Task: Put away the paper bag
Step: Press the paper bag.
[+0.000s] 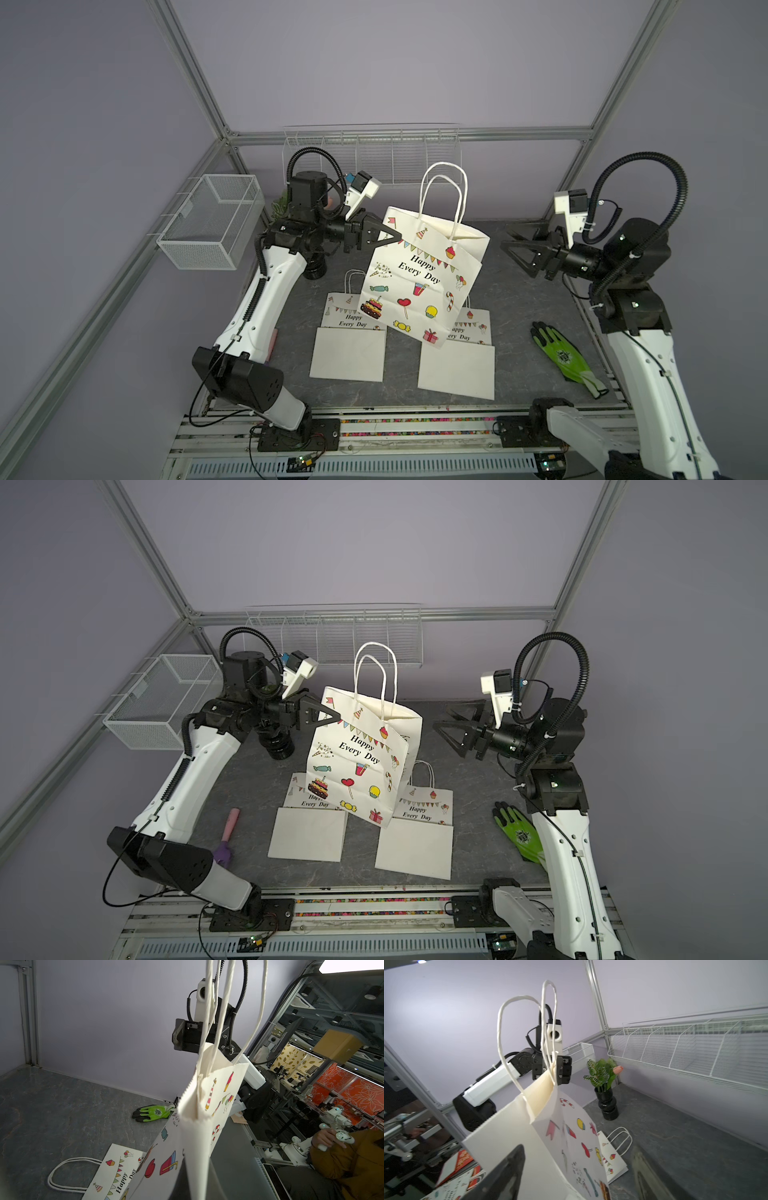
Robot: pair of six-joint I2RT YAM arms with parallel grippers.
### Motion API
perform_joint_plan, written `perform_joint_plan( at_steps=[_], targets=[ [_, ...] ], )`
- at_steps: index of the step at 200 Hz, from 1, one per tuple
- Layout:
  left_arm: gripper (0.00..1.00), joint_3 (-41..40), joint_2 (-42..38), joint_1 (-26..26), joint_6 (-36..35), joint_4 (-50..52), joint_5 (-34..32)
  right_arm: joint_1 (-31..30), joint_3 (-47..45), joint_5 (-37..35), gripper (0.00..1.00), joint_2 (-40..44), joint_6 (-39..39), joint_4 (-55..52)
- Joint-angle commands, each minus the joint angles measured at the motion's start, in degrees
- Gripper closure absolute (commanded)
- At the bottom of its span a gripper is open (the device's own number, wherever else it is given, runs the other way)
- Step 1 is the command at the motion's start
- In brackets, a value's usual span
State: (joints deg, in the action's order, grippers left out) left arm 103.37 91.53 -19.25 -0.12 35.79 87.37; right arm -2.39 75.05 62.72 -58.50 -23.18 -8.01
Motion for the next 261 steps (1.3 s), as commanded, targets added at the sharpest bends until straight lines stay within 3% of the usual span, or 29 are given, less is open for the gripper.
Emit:
perform_joint_plan(
  at_steps=[1, 30, 93, 135, 152, 183, 239, 261],
  targets=[
    [0.93, 4.1, 2.6, 0.3, -7.4, 10.3, 5.4, -2.9, -0.5, 6.9, 0.11, 1.2, 0.4, 2.6],
    [0.94, 9.4, 4.0, -0.5, -7.1, 13.2, 5.4, -6.6, 0.5, 4.4, 0.09, 0.8, 8.5, -6.9],
    [0.95, 14.1, 2.9, -0.6, -4.1, 13.4, 5.3, -6.7, -8.3, -7.5, 0.09, 4.6, 7.0, -2.0],
    [0.96, 14.2, 3.2, -0.7, -4.2, 13.4, 5.3, -8.9, -11.2, -3.4, 0.09, 3.3, 3.5, 4.1],
    [0.97, 14.8, 3.6, -0.6, -4.1, 13.4, 5.3, -13.9, -10.5, -3.3, 0.11, 1.9, 6.0, 2.5],
    [0.97, 16.6, 5.2, -0.6, -3.6, 13.4, 5.3, -17.3, -9.8, -4.9, 0.25, -1.6, 8.6, 1.0],
    [0.97, 18.7, 7.8, -0.5, -3.6, 13.4, 5.3, -19.3, -9.7, -6.3, 0.63, -4.0, 9.3, 1.9],
    [0.97, 19.4, 8.9, -0.2, -3.4, 13.4, 5.3, -19.7, -9.7, -7.6, 0.71, -4.1, 10.3, 0.8]
  ],
)
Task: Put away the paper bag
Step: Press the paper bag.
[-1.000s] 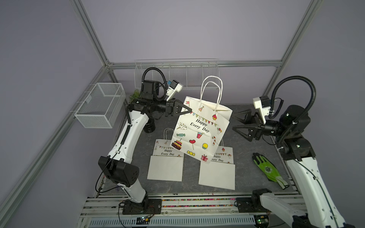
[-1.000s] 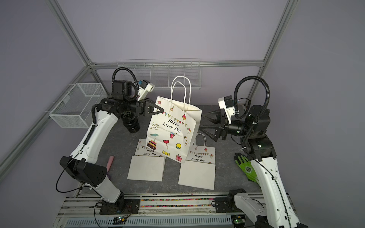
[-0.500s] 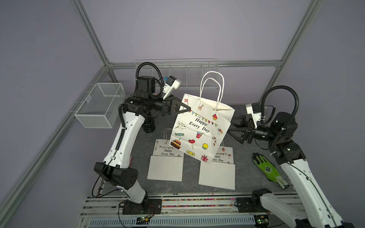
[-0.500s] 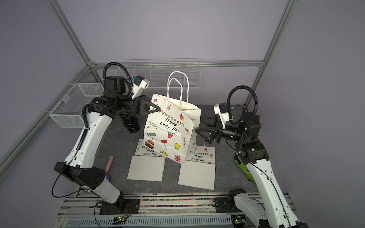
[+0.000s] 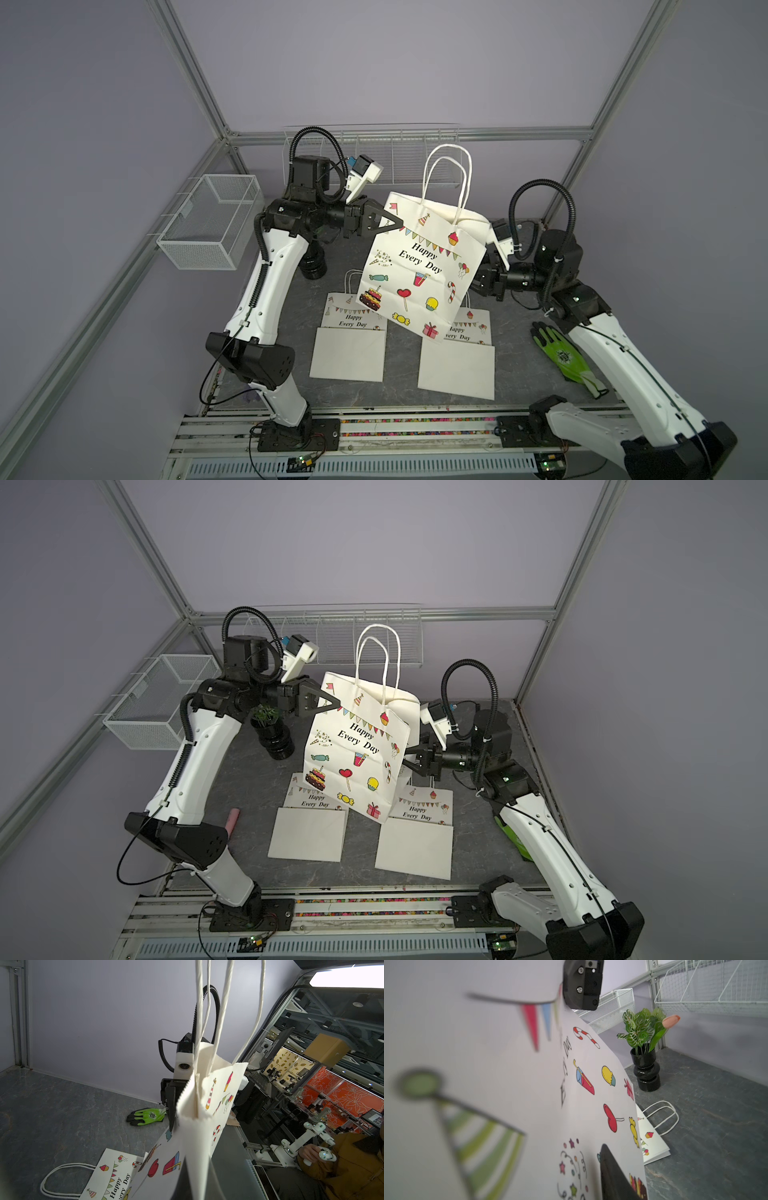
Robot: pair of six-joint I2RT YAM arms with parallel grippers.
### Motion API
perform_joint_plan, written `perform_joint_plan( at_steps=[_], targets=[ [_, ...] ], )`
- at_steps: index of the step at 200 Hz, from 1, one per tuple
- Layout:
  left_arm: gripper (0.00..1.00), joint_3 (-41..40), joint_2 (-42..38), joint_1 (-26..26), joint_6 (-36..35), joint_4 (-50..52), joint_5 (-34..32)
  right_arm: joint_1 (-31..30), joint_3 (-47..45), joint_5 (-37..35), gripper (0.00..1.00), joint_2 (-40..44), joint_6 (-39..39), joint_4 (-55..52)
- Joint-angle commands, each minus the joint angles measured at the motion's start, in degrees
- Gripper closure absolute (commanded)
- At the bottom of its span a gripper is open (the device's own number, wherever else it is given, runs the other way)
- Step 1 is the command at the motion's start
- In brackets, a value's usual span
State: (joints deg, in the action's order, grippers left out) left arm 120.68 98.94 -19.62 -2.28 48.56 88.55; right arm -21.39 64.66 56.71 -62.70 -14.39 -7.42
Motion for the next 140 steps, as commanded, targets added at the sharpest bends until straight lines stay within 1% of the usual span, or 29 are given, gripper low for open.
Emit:
perform_joint_plan(
  at_steps=[1, 10, 17, 25, 38, 42, 48, 54, 70, 99, 112, 140],
  targets=[
    [0.97, 2.2, 1.5, 0.2, -1.2, 0.7, 4.1, -0.7, 0.7, -1.6, 0.71, 0.1, 1.6, 0.2],
    [0.97, 2.4, 1.8, 0.5, -1.1, 0.7, 4.1, -0.9, 0.6, -1.9, 0.71, 0.3, 1.8, 0.0],
    [0.97, 2.7, 1.9, 0.9, -1.1, 0.7, 4.1, -1.0, 0.5, -1.8, 0.67, 0.5, 2.0, -0.3],
    [0.97, 3.1, 1.9, 1.1, -0.9, 0.7, 4.2, -1.2, 0.2, -1.8, 0.57, 0.8, 2.0, -0.4],
    [0.98, 4.0, 2.2, 1.5, -0.8, 0.7, 4.1, -1.6, -0.6, -1.8, 0.34, 1.3, 2.2, -0.4],
    [0.98, 4.3, 2.3, 1.5, -0.7, 0.7, 4.2, -1.8, -0.9, -1.7, 0.29, 1.5, 2.3, -0.5],
    [0.98, 4.8, 2.3, 1.5, -0.5, 0.7, 4.1, -2.0, -1.3, -1.5, 0.24, 1.7, 2.4, -0.4],
    [0.98, 5.3, 2.4, 1.5, -0.4, 0.7, 4.2, -2.1, -1.8, -1.5, 0.22, 1.8, 2.5, -0.4],
    [0.98, 6.2, 2.6, 1.4, -0.1, 0.6, 4.1, -2.1, -2.7, -1.3, 0.24, 1.8, 2.7, -0.4],
    [0.97, 6.4, 2.0, 1.4, 0.4, 0.7, 4.1, -2.1, -4.2, 0.2, 0.37, 1.9, 3.3, 0.2],
    [0.98, 6.1, 1.6, 1.5, 0.5, 0.7, 4.2, -2.1, -4.4, 1.0, 0.45, 1.7, 3.2, 0.7],
    [0.98, 5.7, 1.1, 1.5, 0.4, 0.7, 4.1, -2.0, -4.5, 3.5, 0.58, 1.3, 2.6, 1.4]
  ],
)
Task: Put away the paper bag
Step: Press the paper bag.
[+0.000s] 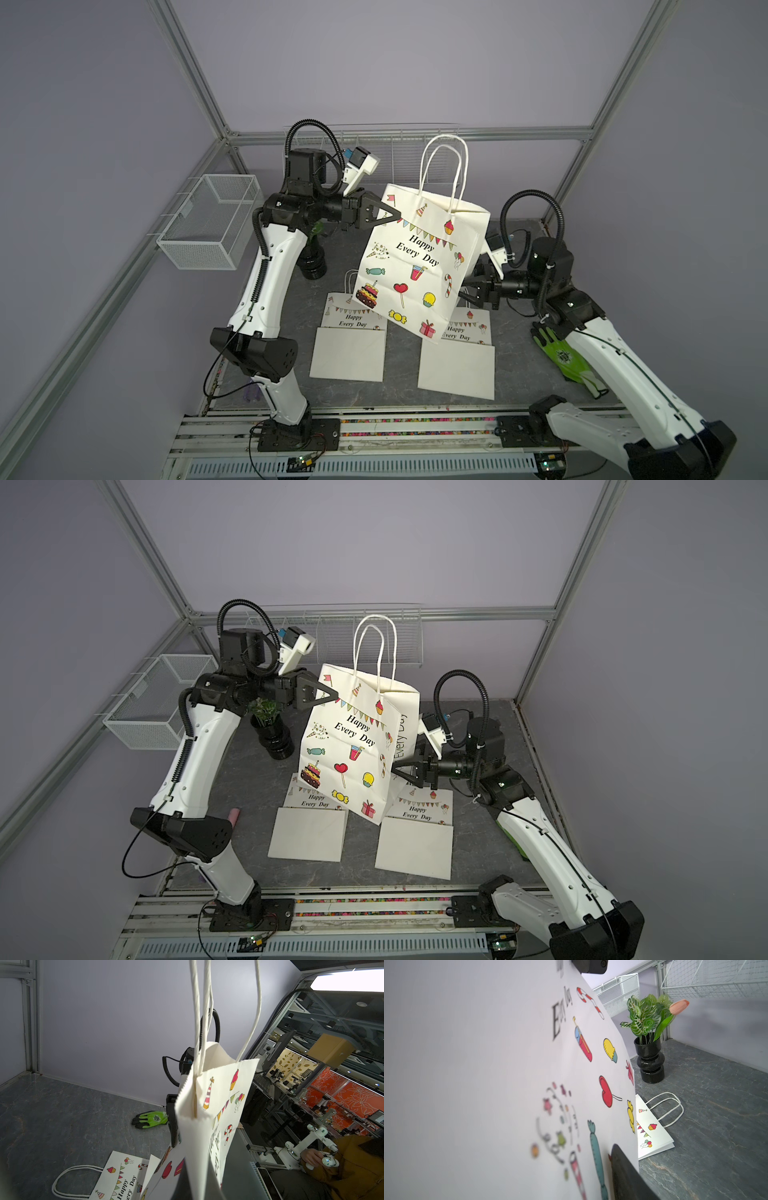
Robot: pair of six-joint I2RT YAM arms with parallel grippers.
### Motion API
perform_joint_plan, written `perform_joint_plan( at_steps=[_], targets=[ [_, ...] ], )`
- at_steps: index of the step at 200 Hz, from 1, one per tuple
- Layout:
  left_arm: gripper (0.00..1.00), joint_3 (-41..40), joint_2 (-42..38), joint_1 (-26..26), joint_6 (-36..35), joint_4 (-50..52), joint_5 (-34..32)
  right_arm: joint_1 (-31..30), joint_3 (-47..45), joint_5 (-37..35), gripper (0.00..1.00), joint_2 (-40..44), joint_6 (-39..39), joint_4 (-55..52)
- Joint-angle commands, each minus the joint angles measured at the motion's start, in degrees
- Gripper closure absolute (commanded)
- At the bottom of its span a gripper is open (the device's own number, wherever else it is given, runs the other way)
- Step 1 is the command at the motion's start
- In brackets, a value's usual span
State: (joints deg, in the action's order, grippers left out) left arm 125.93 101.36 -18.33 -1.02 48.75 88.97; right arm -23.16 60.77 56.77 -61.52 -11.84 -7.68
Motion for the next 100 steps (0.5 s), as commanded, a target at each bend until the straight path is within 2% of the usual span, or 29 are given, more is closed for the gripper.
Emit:
perform_joint_plan(
  at_steps=[1, 34, 49, 58, 70, 78, 92, 100],
  targets=[
    [0.98, 0.5, -1.3, 0.2, -0.8, 0.5, 3.7, -0.3, -0.6, 3.4, 0.58, 0.1, 0.1, 1.7],
    [0.98, 0.8, -1.2, 0.3, -0.6, 0.5, 3.7, -0.3, -0.6, 3.1, 0.75, 0.3, -0.2, 2.0],
    [0.98, 1.3, -1.0, 0.4, -0.5, 0.4, 3.8, -0.3, -0.6, 2.8, 0.76, 0.4, -0.3, 1.9],
    [0.98, 1.6, -0.9, 0.4, -0.4, 0.5, 3.7, -0.4, -0.6, 2.8, 0.72, 0.6, -0.5, 2.1],
    [0.98, 1.9, -0.9, 0.3, -0.2, 0.5, 3.7, -0.5, -1.1, 3.1, 0.54, 0.9, -1.3, 3.1],
    [0.98, 2.2, -0.8, 0.3, -0.1, 0.5, 3.7, -0.5, -1.6, 3.1, 0.48, 1.2, -2.0, 4.0],
    [0.98, 2.5, -0.6, 0.4, 0.0, 0.5, 3.7, -0.8, -2.4, 3.3, 0.47, 1.4, -2.5, 4.9],
    [0.98, 2.7, -0.5, 0.4, 0.1, 0.5, 3.7, -1.0, -2.6, 3.3, 0.54, 1.3, -2.7, 5.1]
  ],
)
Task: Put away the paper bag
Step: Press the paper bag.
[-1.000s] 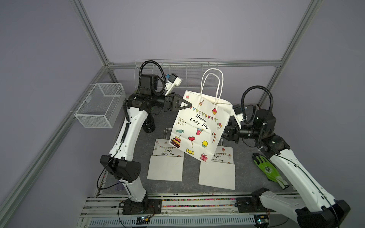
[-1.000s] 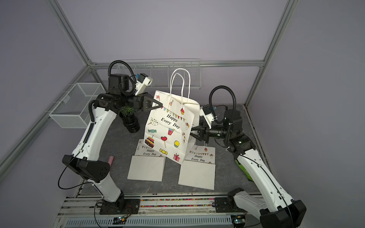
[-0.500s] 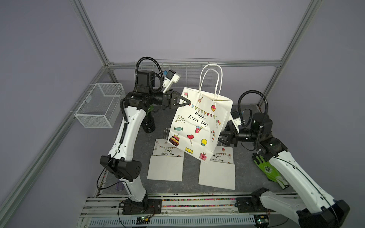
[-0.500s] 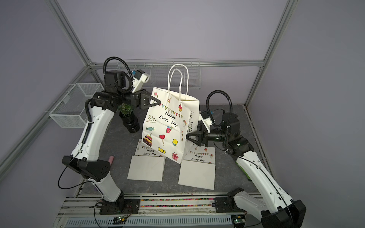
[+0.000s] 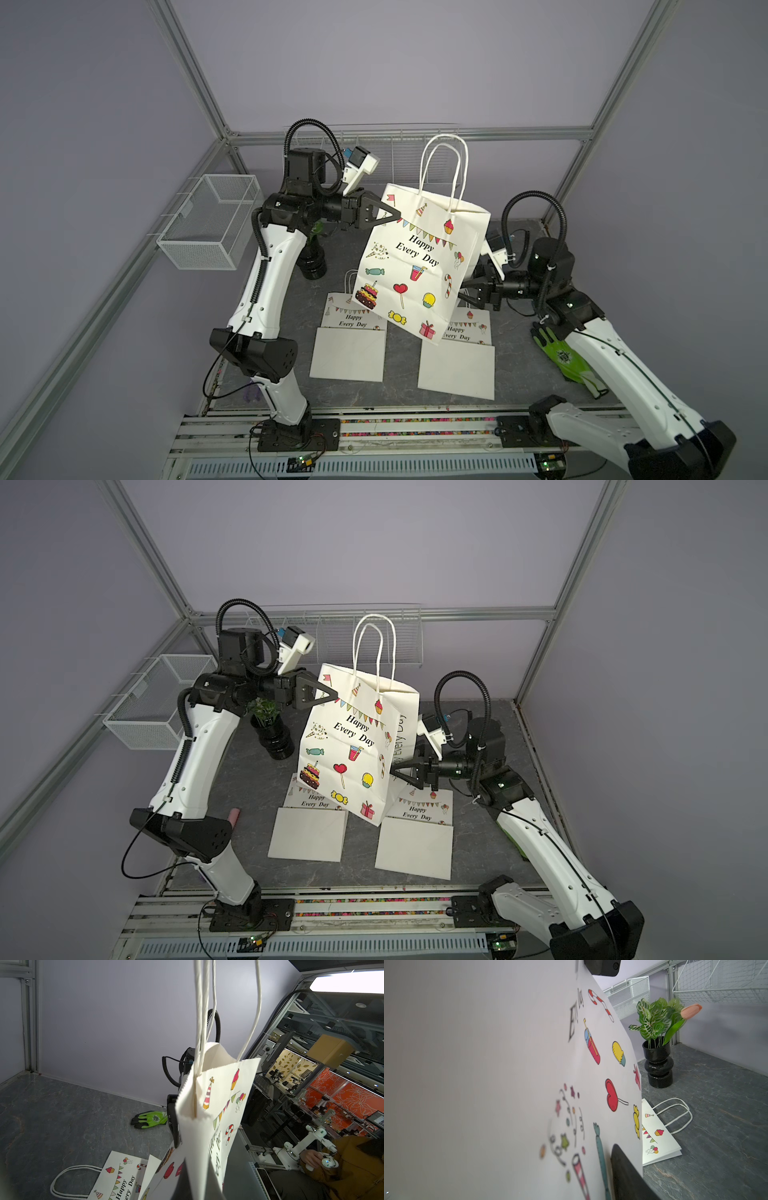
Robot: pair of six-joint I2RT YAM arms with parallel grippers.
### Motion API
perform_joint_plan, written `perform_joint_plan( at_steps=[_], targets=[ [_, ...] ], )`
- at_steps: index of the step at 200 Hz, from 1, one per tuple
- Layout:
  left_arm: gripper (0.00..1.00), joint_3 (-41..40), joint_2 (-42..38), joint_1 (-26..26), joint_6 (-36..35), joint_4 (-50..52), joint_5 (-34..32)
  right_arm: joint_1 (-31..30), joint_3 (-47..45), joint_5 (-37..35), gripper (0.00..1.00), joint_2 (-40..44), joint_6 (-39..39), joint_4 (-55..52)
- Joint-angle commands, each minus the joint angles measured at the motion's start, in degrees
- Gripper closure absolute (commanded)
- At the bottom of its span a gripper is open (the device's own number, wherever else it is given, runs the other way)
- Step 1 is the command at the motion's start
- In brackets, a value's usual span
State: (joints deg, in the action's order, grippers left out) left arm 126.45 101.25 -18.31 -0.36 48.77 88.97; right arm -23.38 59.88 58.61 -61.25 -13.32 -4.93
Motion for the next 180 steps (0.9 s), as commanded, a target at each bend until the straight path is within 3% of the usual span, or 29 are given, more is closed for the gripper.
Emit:
perform_joint_plan(
  at_steps=[1, 25, 41, 51, 67, 82, 100, 135, 180],
  targets=[
    [0.98, 2.3, -0.4, 0.4, -0.6, 0.4, 3.7, -0.8, -1.7, 1.5, 0.55, 1.1, -1.2, 2.3],
    [0.98, 2.3, -0.1, 0.4, -0.5, 0.4, 3.7, -1.2, -1.5, 0.9, 0.77, 0.9, -1.5, 2.3],
    [0.98, 2.1, -0.2, 0.4, -0.6, 0.4, 3.7, -1.2, -1.3, -1.2, 0.82, 1.4, -1.1, 1.6],
    [0.98, 1.9, -0.4, 0.4, -0.6, 0.4, 3.7, -1.2, -0.8, -3.5, 0.76, 2.2, 0.1, -0.6],
    [0.98, 1.2, -0.5, 1.0, -0.7, 0.4, 3.6, -0.9, 1.4, -12.3, 0.4, 4.0, 3.6, -8.3],
    [0.98, -0.1, -0.8, 2.1, -0.7, 0.4, 3.0, -0.5, 3.5, -21.7, 0.21, 5.7, 5.5, -14.9],
    [0.98, -2.4, -1.4, 4.2, -1.3, 0.4, 2.7, -0.5, 3.5, -26.4, 0.18, 9.1, 4.6, -16.6],
    [0.98, -6.4, -4.2, 5.5, -3.7, 0.4, 2.8, -1.5, -2.4, -22.5, 0.16, 15.1, -5.0, -3.1],
    [0.97, -4.6, -3.9, 5.5, -2.9, 0.4, 2.9, -8.3, -2.1, -26.8, 0.19, 9.3, -4.4, 1.2]
  ],
)
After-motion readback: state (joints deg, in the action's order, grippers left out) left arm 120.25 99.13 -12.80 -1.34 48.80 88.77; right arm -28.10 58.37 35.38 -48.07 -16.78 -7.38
